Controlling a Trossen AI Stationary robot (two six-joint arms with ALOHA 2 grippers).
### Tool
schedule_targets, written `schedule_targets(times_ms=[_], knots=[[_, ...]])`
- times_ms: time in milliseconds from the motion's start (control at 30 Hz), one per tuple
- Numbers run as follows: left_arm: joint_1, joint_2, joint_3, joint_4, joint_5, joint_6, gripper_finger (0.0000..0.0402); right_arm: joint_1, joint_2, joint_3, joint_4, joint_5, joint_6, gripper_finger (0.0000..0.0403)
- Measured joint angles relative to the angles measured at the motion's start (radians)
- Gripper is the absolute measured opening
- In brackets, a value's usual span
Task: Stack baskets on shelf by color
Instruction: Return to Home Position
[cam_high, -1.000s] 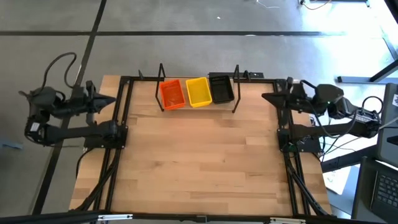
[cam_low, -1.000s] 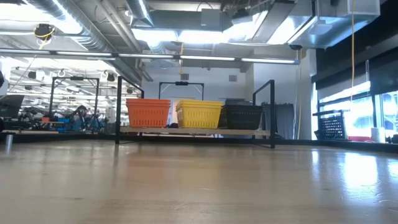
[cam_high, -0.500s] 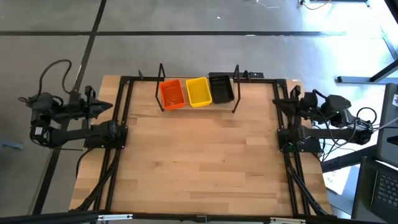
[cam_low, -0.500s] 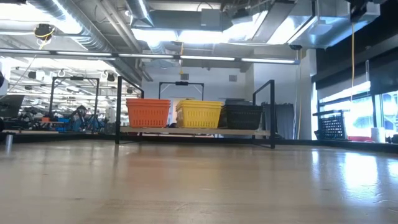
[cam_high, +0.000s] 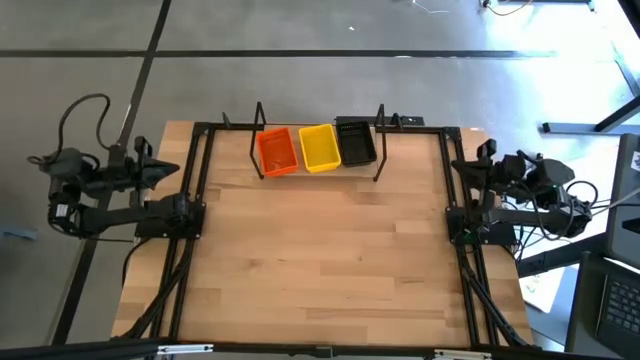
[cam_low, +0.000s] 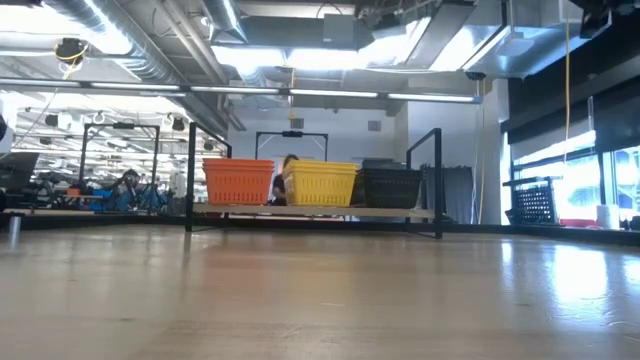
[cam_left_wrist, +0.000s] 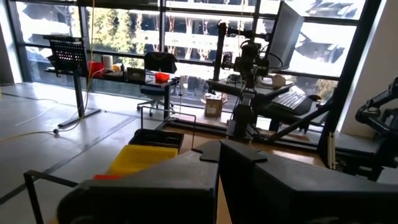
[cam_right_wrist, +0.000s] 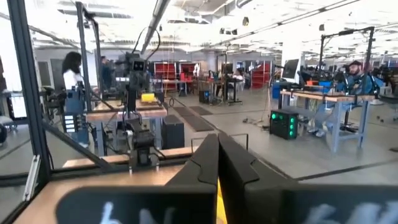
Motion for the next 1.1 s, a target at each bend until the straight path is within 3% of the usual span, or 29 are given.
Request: schedule_targets(times_ms=[233,400,700,1100], knots=[[0.000,0.000,-0.082,0.090,0.003,0.023,0.0000,0.000,-0.001,-0.108,0.139,-0.019,0.000,0.0000],[0.000,0.000,-0.214,0.261,0.080,0.068,0.0000,0.000,-0.001,-0.249,0.310,-0.027,-0.032,0.0000],[0.000,0.000,-0.407,0.409,0.105,0.037,0.0000,0.000,-0.001,-0.458,0.547,-0.026,-0.034,0.0000],[0.000,0.000,-0.626,0.661,0.109,-0.027,0.0000,0.000,-0.001,-0.568,0.609,-0.026,-0.086,0.0000]])
